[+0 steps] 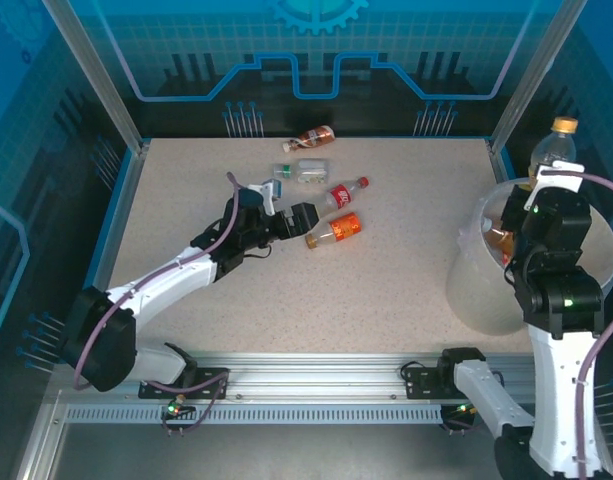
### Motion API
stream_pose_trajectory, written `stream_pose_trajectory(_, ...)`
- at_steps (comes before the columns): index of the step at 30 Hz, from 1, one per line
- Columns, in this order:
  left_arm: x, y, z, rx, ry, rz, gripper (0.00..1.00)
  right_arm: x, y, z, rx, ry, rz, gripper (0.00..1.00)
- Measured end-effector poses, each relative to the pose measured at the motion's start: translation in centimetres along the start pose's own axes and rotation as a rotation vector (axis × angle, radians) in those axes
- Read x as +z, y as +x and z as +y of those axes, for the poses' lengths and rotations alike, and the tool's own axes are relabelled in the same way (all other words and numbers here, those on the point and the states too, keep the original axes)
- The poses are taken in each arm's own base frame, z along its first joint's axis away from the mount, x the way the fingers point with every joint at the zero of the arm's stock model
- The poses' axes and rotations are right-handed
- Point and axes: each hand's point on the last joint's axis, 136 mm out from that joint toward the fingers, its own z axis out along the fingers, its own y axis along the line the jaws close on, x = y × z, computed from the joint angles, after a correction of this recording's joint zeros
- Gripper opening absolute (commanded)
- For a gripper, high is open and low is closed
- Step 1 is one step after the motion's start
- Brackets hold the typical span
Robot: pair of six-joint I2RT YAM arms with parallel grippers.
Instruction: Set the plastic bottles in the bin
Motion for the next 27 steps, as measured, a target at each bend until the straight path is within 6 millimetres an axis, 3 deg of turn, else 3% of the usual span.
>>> stream_pose_trajectory(5,-0.1,-0.7,-0.9,0.007,0.013,-0.005,0.99,2.0,2.7,-2.1,0.049,0.062,0.139,0.44)
stream_pose_trajectory(10,0.0,-0.9,-1.2,0.007,0.018,-0.001,0.99,3.8,5.3,-1.8,0.078,0.046,0.299,0.51)
stream_pose_trajectory(12,0.1,-0.8,-1.0,0.005,0.013,0.003,0.99,4.3,6.1,-1.4,0.079,0.039,0.358,0.59)
stream_pose_trajectory(16,0.2,-0.7,-1.0,0.004,0.012,0.005,0.99,4.8,7.3,-0.5,0.086,-0.001,0.430,0.86)
stream_pose_trajectory(24,0.2,-0.6,-0.8,0.002,0.004,0.007,0.99,3.3,6.5,0.3,0.105,-0.069,0.397,1.00)
stream_pose_trajectory(27,0.2,-0.7,-0.7,0.002,0.000,0.003,0.99,2.9,5.6,0.4,0.118,-0.085,0.369,1.00)
